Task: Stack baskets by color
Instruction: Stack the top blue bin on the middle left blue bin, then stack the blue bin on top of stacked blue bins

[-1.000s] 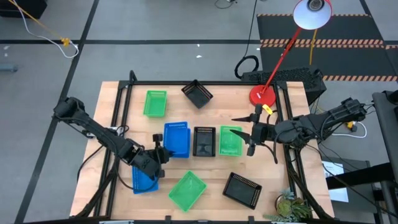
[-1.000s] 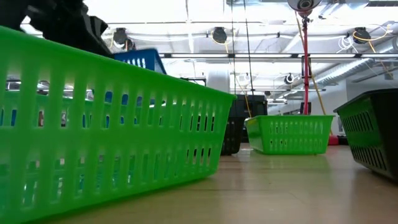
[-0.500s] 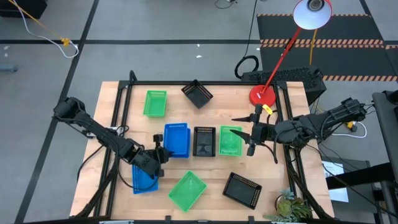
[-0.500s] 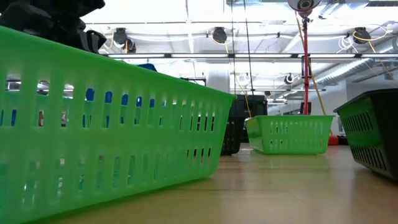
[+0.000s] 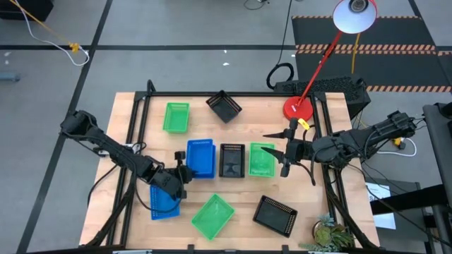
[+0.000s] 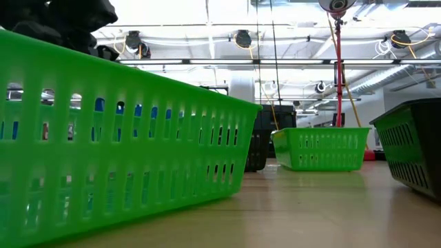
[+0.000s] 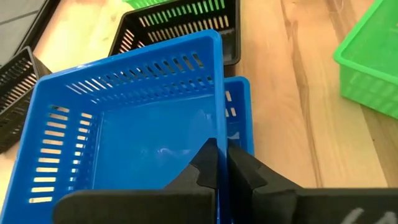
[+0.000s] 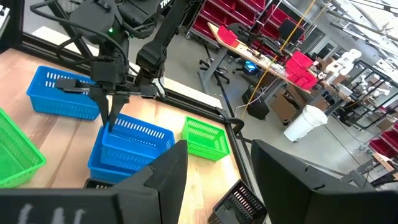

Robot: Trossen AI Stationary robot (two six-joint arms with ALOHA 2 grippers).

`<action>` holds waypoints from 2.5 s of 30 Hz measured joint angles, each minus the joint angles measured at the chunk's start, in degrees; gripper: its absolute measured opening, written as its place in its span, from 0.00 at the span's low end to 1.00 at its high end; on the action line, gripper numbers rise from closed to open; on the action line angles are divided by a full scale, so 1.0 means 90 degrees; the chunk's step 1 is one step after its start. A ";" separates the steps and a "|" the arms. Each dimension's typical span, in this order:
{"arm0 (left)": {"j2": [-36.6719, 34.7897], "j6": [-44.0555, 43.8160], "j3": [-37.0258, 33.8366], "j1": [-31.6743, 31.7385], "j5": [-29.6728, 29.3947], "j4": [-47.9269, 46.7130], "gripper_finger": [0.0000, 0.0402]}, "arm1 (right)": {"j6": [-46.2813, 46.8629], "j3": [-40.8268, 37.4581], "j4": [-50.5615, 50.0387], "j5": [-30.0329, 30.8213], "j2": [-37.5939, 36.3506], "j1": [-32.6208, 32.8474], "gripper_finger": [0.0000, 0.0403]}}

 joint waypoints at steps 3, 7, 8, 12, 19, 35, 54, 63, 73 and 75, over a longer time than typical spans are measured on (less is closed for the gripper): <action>0.0000 0.0014 0.0000 0.0067 0.0002 -0.0120 0.05 | 0.0000 0.0000 0.0000 0.0000 0.0000 0.0000 0.42; 0.0002 0.0163 0.0000 0.0196 0.0266 -0.0170 0.02 | 0.0000 0.0000 0.0000 0.0000 0.0000 0.0000 0.42; 0.0002 0.0176 0.0000 0.0231 0.0329 -0.0170 0.02 | 0.0000 0.0000 0.0000 0.0000 0.0000 0.0000 0.42; 0.0002 0.0187 0.0000 0.0323 0.0425 -0.0172 0.04 | -0.0002 0.0000 0.0000 0.0000 0.0000 -0.0002 0.42; 0.0002 0.0194 0.0000 0.0469 0.0491 -0.0316 0.08 | -0.0014 0.0000 0.0000 0.0000 0.0000 0.0000 0.42; 0.0005 -0.0093 0.0002 0.0517 0.0522 -0.0418 0.21 | -0.0007 0.0000 -0.0002 -0.0002 0.0000 -0.0002 0.42; -0.0245 -0.0456 0.0313 0.0467 0.0512 -0.0079 0.34 | -0.0017 -0.0002 -0.0178 -0.0002 0.0001 -0.0002 0.42; -0.0379 -0.0870 0.1075 -0.0467 0.0644 -0.0678 0.34 | -0.0011 -0.0007 -0.0707 -0.0002 0.0002 -0.0002 0.42; -0.0051 -0.2818 0.1947 -0.1905 0.0425 -0.2363 0.34 | -0.0439 -0.0007 -0.0638 -0.0002 0.0005 -0.0010 0.42; 0.0164 -0.3310 0.2200 -0.2116 0.0424 -0.2714 0.34 | -0.0600 -0.0007 -0.0544 -0.0002 0.0005 -0.0010 0.42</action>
